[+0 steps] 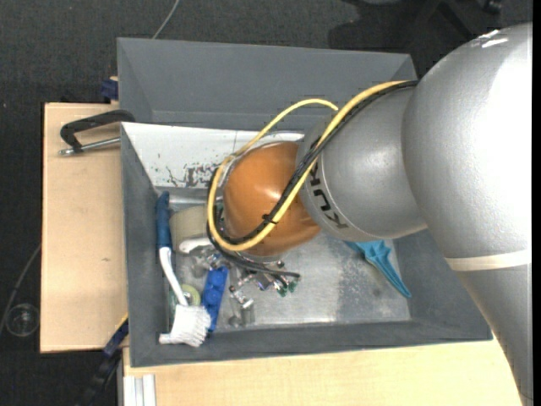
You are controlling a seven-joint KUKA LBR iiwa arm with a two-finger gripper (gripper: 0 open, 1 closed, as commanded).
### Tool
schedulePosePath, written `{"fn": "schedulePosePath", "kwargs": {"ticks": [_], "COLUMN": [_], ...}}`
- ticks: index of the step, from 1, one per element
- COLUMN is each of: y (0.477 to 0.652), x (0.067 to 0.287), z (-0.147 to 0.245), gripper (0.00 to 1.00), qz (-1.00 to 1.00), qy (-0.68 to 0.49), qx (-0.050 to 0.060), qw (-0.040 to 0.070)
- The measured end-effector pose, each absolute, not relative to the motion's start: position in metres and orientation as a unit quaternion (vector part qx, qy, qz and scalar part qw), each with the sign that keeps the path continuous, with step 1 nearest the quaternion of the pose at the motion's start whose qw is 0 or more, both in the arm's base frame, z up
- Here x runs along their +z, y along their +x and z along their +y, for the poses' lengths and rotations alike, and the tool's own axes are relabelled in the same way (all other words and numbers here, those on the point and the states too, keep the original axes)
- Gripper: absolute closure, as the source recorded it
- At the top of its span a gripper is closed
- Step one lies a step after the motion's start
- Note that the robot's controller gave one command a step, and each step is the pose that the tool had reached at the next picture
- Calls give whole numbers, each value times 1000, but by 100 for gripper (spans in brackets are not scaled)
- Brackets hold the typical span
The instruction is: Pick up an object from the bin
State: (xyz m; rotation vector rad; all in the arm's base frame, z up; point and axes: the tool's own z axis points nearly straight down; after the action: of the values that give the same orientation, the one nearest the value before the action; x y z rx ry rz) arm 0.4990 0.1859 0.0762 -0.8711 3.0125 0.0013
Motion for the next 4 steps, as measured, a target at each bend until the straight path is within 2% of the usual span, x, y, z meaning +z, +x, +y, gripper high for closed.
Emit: {"fn": "schedulePosePath", "kwargs": {"ticks": [1, 2, 3, 4], "y": [510, 513, 513, 502], "x": [85, 100, 100, 108], "z": [173, 138, 138, 145], "gripper": [0, 100, 100, 100], "qz": [905, 913, 913, 928], "qy": [-425, -409, -409, -373], "qx": [1, 1, 1, 1], "qw": [6, 5, 5, 5]}}
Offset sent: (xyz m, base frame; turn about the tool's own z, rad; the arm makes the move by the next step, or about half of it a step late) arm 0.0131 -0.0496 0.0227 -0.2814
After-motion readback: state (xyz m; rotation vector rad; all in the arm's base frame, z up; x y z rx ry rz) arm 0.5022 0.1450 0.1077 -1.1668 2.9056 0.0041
